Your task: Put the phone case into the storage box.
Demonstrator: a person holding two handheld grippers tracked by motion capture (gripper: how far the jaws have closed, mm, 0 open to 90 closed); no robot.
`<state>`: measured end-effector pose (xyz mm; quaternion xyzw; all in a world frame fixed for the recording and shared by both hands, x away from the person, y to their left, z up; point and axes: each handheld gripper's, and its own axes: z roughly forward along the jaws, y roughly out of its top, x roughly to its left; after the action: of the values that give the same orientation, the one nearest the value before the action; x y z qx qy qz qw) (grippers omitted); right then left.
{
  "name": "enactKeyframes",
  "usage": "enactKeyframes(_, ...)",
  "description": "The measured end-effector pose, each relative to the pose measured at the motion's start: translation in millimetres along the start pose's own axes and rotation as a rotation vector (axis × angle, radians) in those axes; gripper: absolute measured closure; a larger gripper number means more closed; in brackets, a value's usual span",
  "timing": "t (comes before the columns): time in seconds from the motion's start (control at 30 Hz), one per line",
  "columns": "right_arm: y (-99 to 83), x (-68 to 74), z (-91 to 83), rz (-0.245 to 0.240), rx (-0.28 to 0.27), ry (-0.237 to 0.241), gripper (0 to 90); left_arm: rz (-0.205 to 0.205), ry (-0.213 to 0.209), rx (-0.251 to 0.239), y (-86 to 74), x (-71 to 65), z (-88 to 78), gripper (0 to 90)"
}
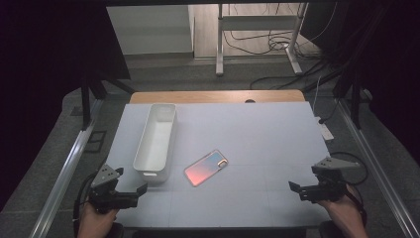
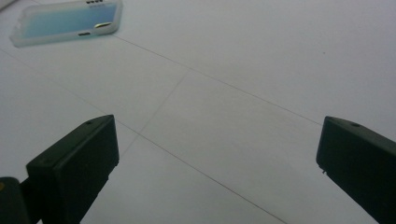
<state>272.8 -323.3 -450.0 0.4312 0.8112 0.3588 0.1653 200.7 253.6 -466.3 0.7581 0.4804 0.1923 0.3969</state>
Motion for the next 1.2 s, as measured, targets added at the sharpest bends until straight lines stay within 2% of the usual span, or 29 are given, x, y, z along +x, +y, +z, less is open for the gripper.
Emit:
enactKeyframes(0.57,14.7,10.1,12.0,-0.043,-0.002,0.033,0.0,0.004,0.005,0.010,0.5,-0.5,1.5,0.8)
enactKeyframes(0.8,22.1,14.8,18.4,-0.058,0.005,0.054,0.0,-0.021,-0.009,-0.010,-1.1,2.5,-0.5,0.9)
enactKeyframes(0.97,28.9,20.3,25.5,-0.079,0.014,0.079,0.0,-0.018,-0.010,-0.005,-0.9,2.4,0.2,1.1)
enactKeyframes(1.2,38.3,27.7,33.2,-0.081,0.013,0.121,0.0,-0.014,-0.014,-0.001,-0.7,2.0,0.6,1.3)
